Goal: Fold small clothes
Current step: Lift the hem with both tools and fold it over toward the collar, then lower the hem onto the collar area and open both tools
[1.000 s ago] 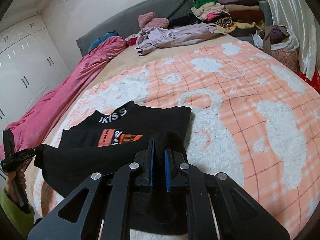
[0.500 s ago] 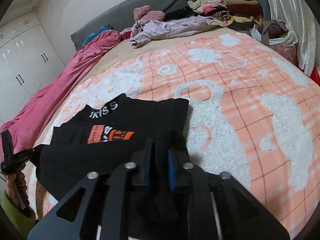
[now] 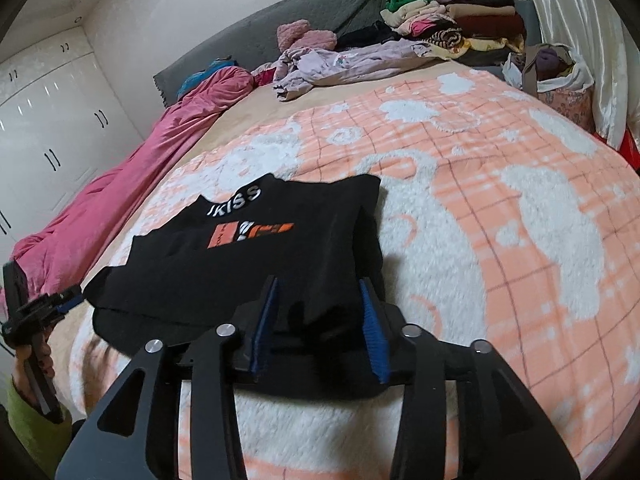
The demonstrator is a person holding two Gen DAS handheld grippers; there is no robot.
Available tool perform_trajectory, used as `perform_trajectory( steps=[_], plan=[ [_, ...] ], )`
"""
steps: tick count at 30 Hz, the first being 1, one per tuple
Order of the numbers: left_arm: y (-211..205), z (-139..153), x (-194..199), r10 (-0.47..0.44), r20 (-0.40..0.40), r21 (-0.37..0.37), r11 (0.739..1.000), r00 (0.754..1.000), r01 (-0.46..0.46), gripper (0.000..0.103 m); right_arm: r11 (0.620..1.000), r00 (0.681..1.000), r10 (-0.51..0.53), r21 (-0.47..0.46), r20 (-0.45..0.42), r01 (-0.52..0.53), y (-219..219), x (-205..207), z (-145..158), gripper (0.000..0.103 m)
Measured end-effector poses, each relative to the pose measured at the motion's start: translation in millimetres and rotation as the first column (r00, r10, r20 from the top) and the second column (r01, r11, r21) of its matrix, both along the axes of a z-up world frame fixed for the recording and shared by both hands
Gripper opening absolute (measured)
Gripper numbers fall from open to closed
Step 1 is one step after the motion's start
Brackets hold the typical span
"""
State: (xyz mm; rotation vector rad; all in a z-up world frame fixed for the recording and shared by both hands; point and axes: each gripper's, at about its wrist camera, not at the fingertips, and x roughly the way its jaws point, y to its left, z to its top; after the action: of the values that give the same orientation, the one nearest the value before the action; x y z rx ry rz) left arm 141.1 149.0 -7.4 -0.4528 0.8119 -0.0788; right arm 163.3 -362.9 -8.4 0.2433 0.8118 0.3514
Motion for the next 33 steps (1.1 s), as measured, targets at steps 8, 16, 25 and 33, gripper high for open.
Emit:
perform_trajectory(
  steps=[8, 16, 25, 33],
  plan=[
    [-7, -17, 5, -0.011, -0.039, -0.013, 1.0, 0.999, 0.011, 0.04, 1.0, 1.0, 0.01, 0.008, -0.021, -0.009, 7, 0, -7, 0.041],
    [-29, -14, 34, -0.06, -0.077, 0.081, 0.995, 0.995, 0.067, 0.003, 0.999, 0.998, 0.038, -0.001, -0.043, -0.038, 8, 14, -13, 0.012],
    [-25, 7, 66, -0.083, -0.062, -0.012, 0.997, 0.995, 0.082, 0.003, 0.994, 0.998, 0.055, 0.1, -0.01, -0.053, -2, 47, 8, 0.007],
    [-8, 6, 108, -0.018, -0.103, -0.029, 0.999, 0.995, 0.015, 0.003, 0.986, 0.998, 0.0, 0.169, -0.07, 0.011, -3, 102, 0, 0.007]
  ],
)
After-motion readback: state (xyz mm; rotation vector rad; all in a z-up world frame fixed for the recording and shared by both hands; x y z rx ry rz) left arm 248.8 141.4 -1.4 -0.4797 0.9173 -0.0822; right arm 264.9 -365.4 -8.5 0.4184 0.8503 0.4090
